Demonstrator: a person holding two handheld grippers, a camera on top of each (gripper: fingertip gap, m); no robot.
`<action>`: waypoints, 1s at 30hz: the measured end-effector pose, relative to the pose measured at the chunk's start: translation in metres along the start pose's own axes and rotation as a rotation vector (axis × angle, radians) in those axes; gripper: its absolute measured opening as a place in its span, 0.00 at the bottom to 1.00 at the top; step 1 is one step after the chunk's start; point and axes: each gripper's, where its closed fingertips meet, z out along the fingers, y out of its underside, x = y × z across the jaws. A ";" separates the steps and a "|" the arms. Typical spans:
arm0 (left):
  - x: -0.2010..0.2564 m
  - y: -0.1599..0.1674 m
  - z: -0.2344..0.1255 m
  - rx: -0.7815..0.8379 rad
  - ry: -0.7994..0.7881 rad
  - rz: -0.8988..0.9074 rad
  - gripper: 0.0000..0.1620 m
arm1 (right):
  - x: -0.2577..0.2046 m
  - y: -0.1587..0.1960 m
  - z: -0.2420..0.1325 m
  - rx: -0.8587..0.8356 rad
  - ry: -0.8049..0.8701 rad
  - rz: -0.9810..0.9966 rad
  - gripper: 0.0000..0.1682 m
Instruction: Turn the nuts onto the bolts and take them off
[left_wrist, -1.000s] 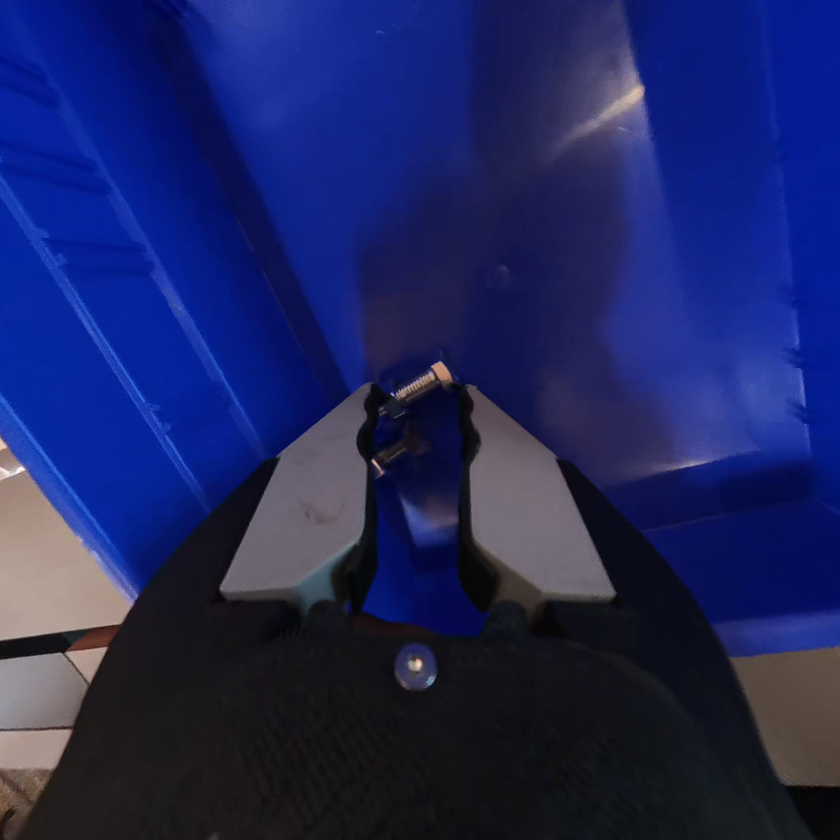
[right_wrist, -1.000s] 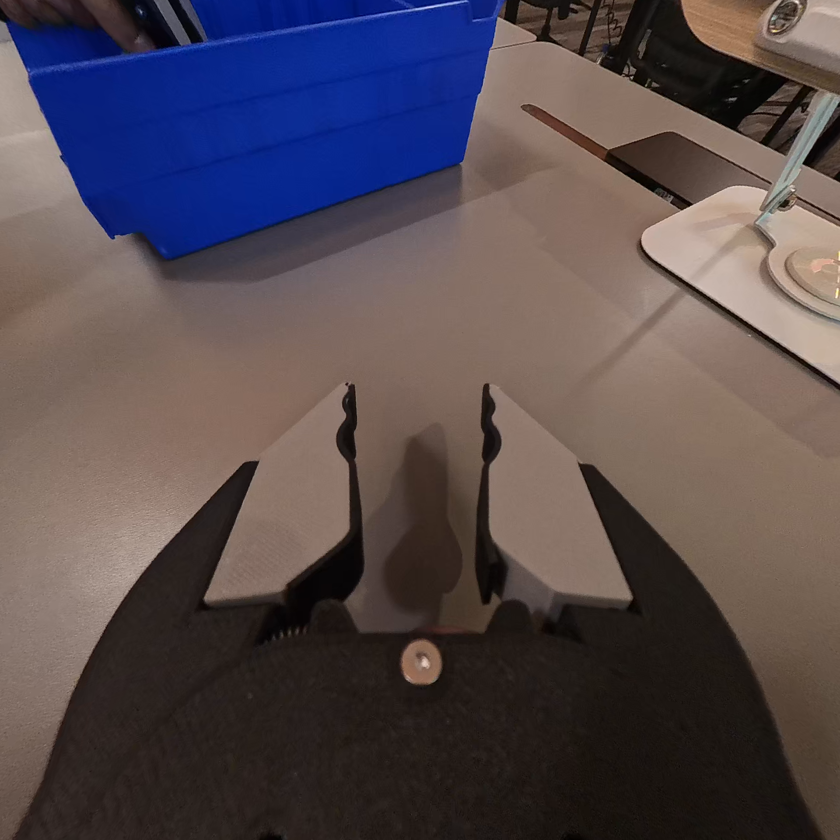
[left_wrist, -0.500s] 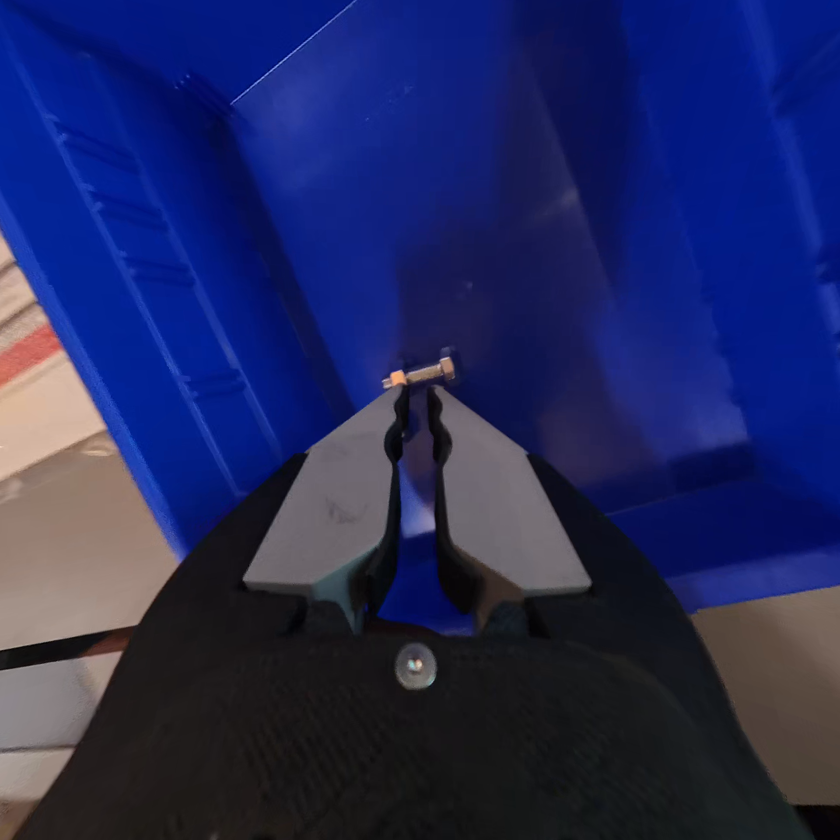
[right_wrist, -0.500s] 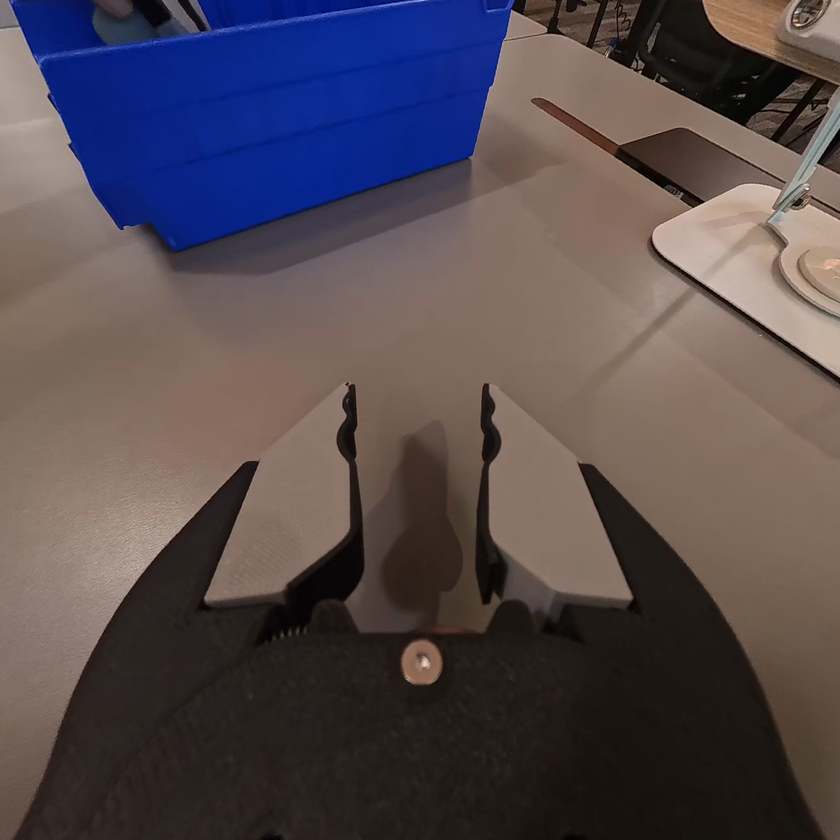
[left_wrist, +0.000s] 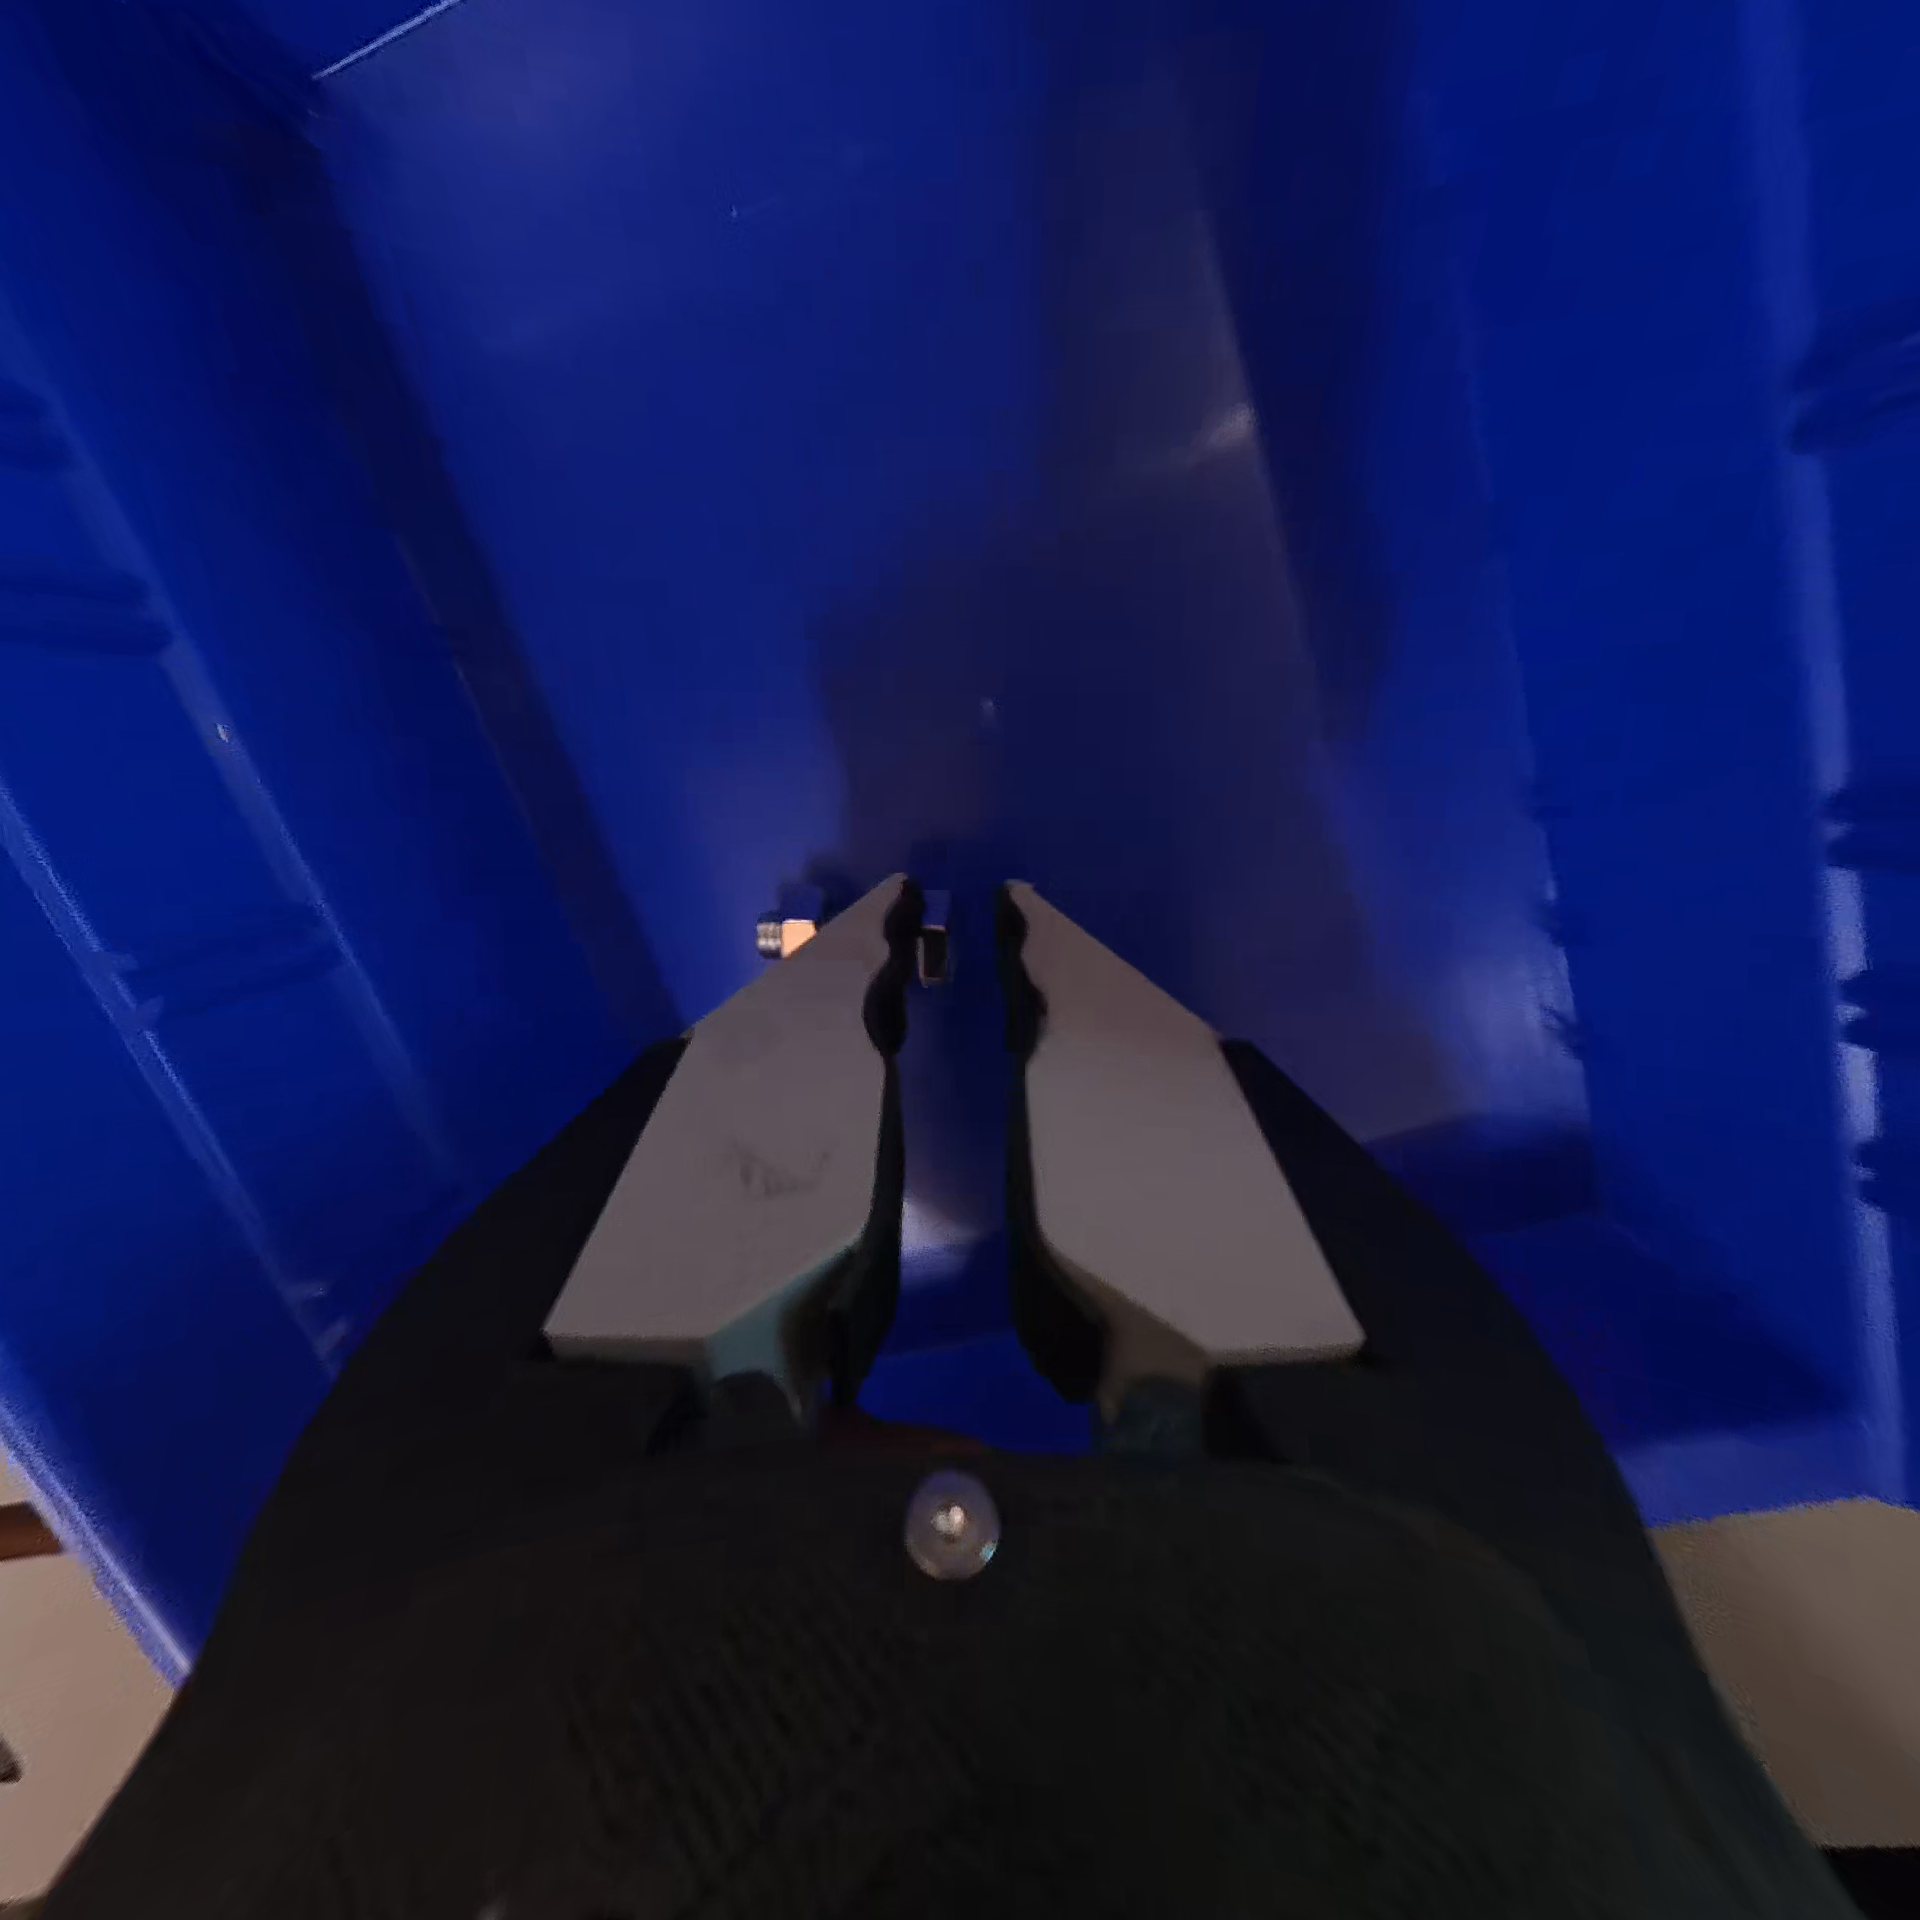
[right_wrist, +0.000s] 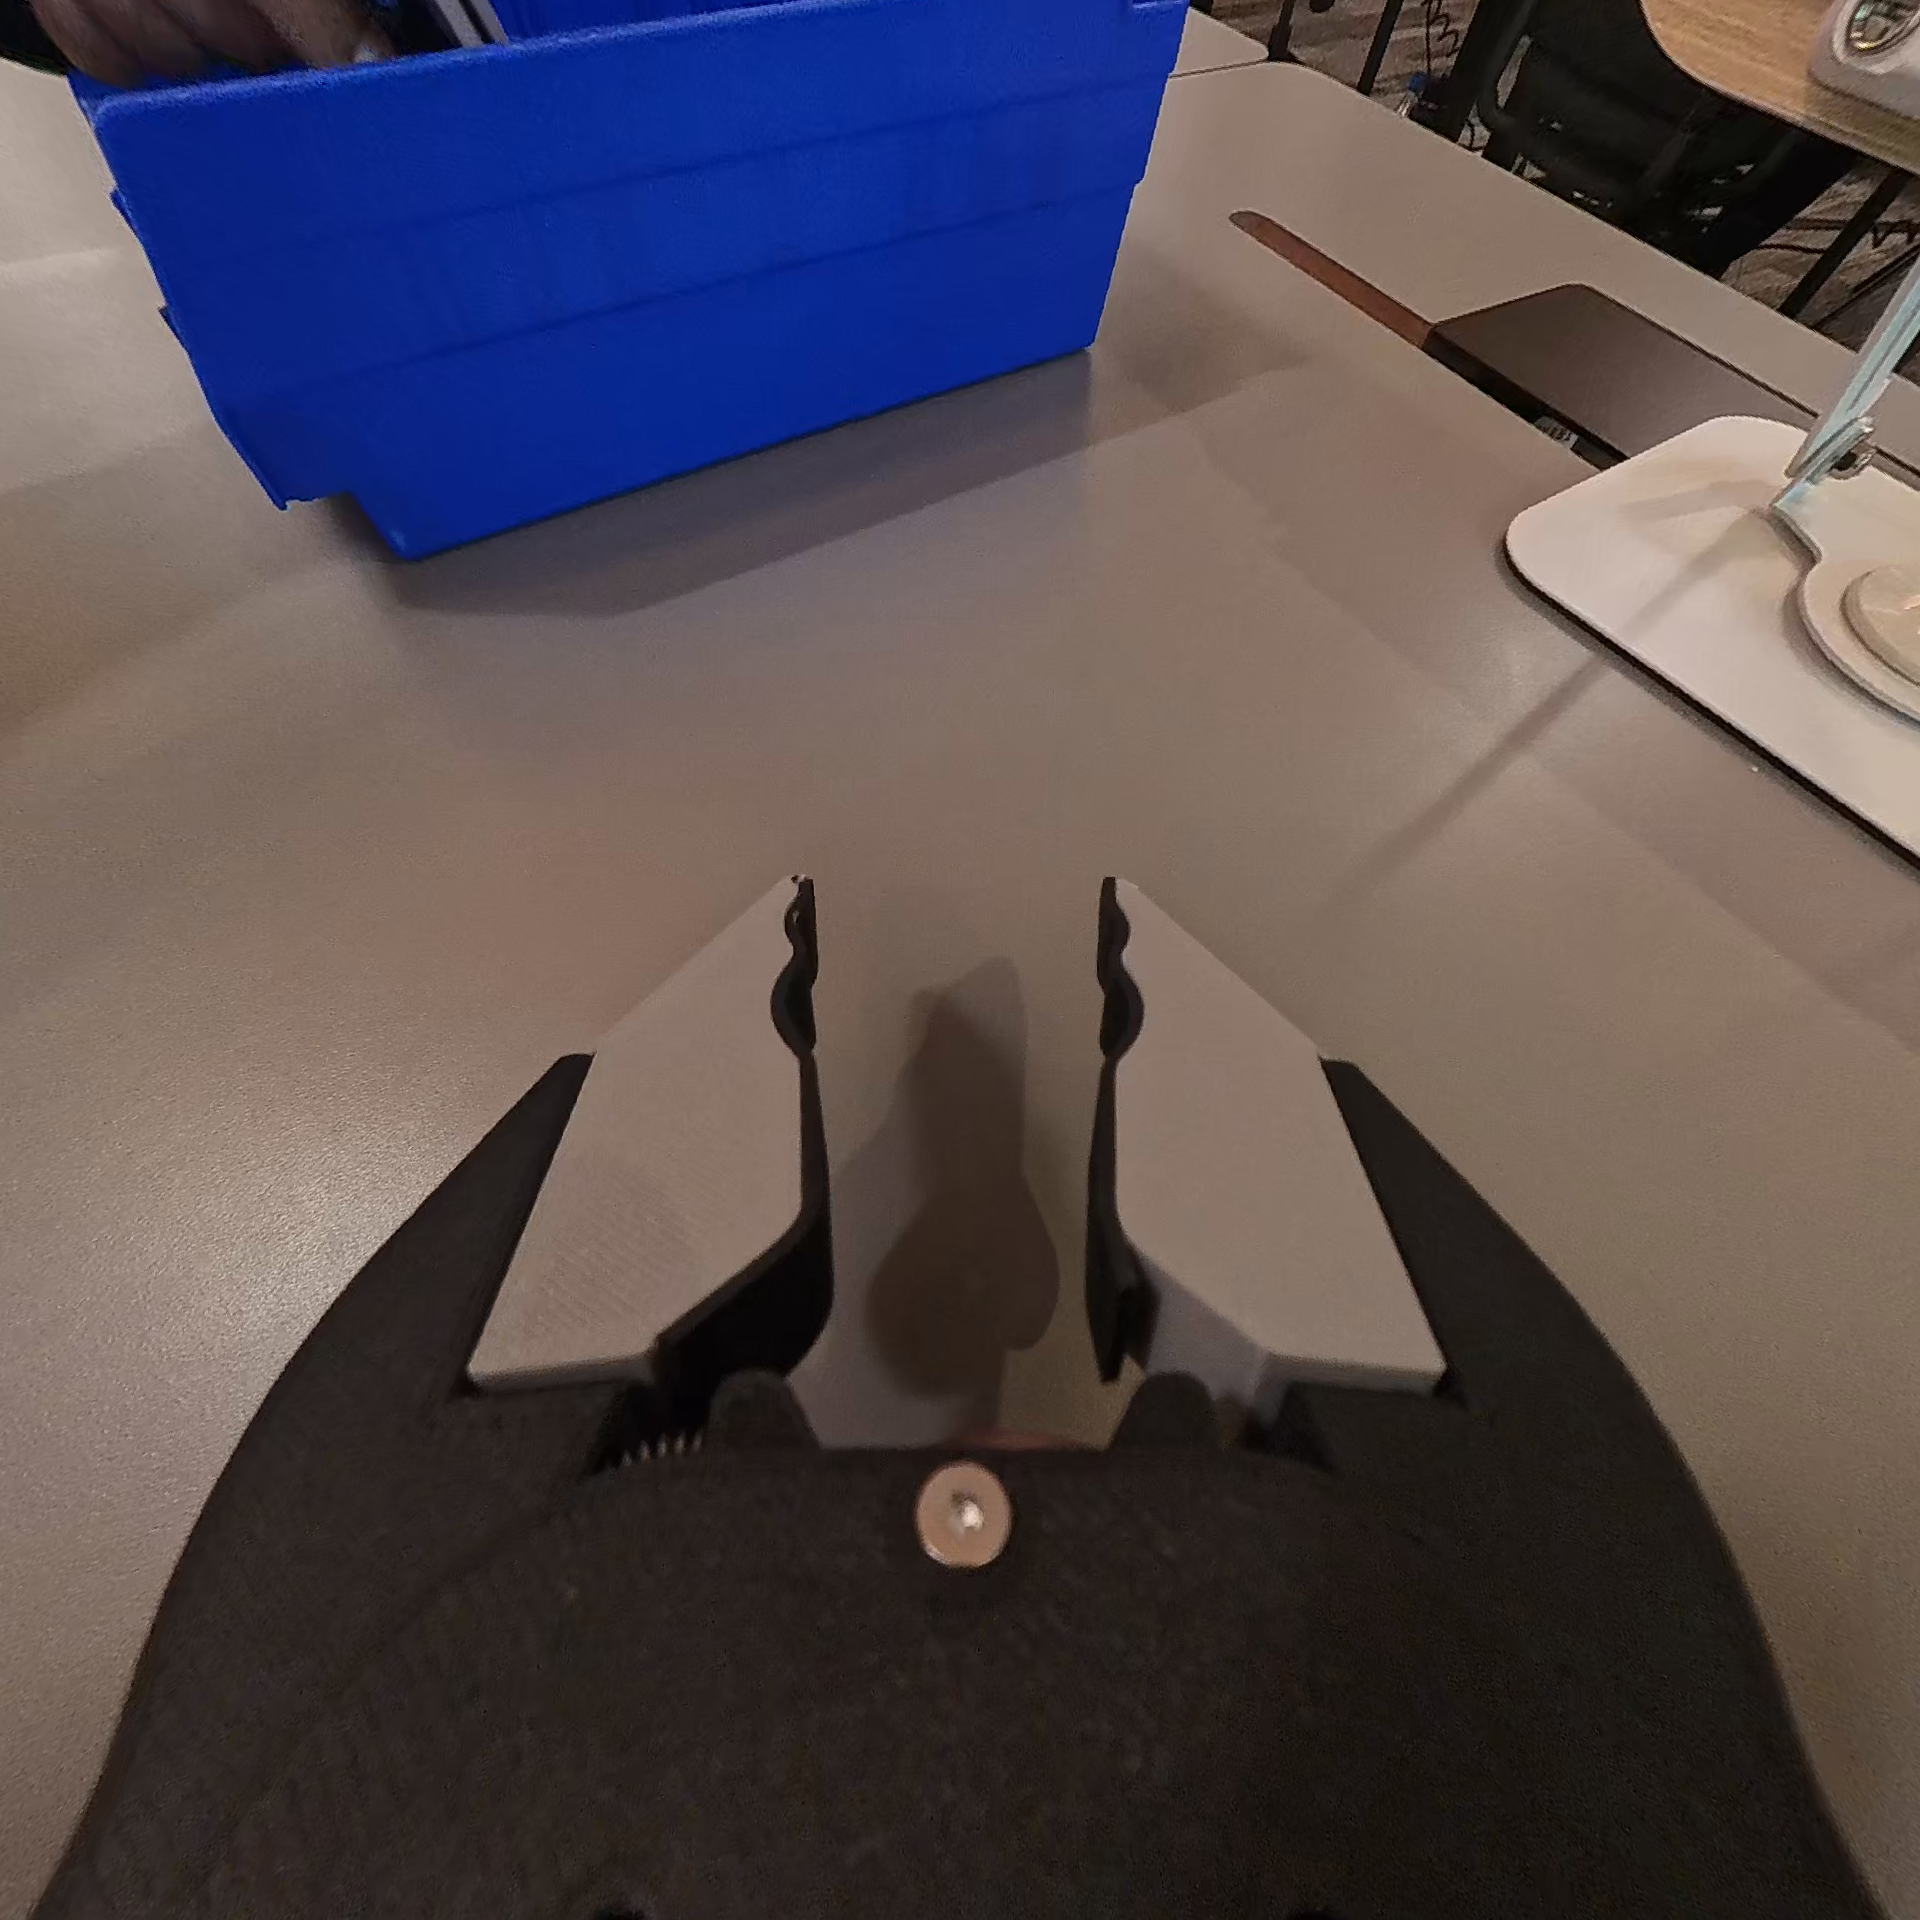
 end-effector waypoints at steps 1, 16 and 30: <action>-0.001 0.002 0.002 -0.011 -0.015 0.018 0.04 | 0.000 0.000 0.000 0.001 0.000 0.000 0.31; 0.014 -0.050 -0.079 0.291 -0.059 0.190 0.02 | 0.000 -0.002 -0.001 0.014 -0.020 0.028 0.30; 0.242 -0.052 -0.157 0.940 -0.575 1.422 0.02 | -0.029 -0.040 -0.038 0.185 -0.440 0.235 0.31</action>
